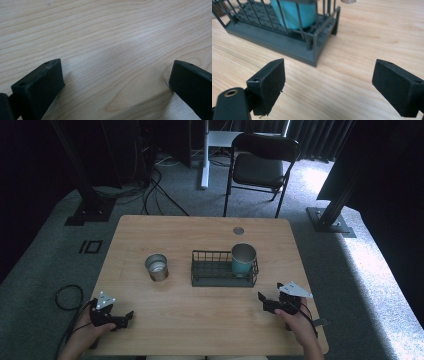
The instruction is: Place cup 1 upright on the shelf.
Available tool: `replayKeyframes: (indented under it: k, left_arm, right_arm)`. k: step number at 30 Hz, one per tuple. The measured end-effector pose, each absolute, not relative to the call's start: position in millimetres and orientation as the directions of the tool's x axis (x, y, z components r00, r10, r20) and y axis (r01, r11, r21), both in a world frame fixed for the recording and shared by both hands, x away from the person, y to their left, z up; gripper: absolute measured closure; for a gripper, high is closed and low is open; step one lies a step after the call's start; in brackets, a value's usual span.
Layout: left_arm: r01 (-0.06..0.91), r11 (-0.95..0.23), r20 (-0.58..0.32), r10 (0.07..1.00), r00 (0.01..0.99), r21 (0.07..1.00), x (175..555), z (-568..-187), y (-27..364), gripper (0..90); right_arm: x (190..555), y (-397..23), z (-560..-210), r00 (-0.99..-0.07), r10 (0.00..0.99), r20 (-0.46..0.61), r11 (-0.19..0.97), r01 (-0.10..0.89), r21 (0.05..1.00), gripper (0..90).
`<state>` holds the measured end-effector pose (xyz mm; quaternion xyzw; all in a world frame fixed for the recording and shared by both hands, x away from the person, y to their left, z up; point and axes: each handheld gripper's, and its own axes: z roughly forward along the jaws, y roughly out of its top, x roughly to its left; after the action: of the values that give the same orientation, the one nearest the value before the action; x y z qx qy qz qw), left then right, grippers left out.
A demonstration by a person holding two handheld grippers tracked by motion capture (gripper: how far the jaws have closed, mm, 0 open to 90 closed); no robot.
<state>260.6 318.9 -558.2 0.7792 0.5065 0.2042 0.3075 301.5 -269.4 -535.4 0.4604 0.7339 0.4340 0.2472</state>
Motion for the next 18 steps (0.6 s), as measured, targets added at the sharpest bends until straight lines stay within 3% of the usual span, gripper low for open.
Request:
replayKeyframes:
  k: [18]
  left_arm:
    - [0.664,-0.298,0.007,0.915,0.403,0.686,261,-558,319,0.2]
  right_arm:
    - [282,-301,-553,-0.438,0.898,0.038,0.233,0.549,0.803,11.2]
